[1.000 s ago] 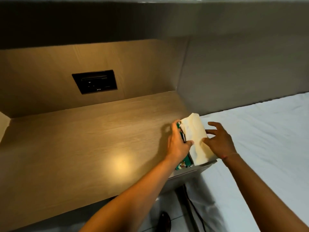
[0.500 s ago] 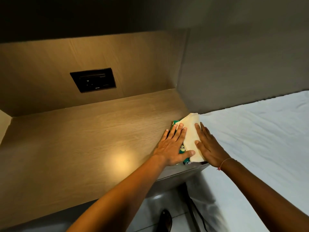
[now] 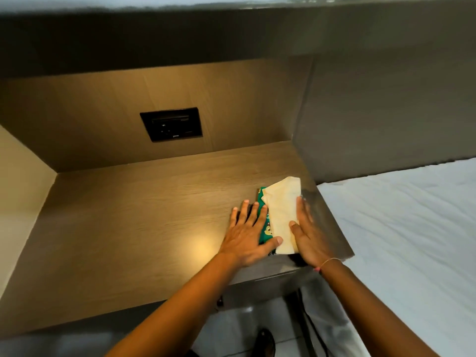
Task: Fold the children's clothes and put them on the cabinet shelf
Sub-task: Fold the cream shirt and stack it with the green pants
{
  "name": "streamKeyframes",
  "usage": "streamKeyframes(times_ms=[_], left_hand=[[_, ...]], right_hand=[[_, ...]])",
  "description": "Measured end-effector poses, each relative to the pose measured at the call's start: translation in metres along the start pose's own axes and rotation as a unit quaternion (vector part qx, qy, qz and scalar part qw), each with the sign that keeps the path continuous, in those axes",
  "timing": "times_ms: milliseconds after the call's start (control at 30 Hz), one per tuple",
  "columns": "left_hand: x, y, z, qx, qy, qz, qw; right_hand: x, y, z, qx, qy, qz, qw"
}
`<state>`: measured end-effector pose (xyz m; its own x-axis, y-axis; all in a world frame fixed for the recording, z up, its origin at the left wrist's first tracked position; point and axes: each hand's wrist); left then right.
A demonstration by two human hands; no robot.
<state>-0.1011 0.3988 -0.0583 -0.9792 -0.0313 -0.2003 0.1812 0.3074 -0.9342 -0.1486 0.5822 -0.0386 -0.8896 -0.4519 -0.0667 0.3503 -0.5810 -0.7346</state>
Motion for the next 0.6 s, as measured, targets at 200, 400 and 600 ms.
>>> streamKeyframes(times_ms=[200, 400, 600], left_hand=[[-0.055, -0.022, 0.104, 0.026, -0.081, 0.009, 0.996], [-0.117, -0.037, 0.189, 0.018, -0.161, 0.024, 0.987], [-0.146, -0.037, 0.218, -0.027, -0.191, 0.024, 0.981]], right_hand=[[0.016, 0.077, 0.077, 0.035, -0.058, 0.055, 0.996], [0.011, 0.144, 0.158, 0.071, -0.105, 0.108, 0.986], [0.009, 0.161, 0.182, 0.081, -0.131, 0.141, 0.978]])
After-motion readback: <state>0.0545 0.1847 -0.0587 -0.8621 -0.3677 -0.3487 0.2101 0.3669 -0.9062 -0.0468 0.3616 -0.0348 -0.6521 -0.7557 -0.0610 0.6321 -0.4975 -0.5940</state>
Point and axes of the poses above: each hand's wrist, its own x-axis towards the middle knuckle, its own y-axis out of the palm, z = x × y, and after that the axes turned 7 degrees about -y, right-handed
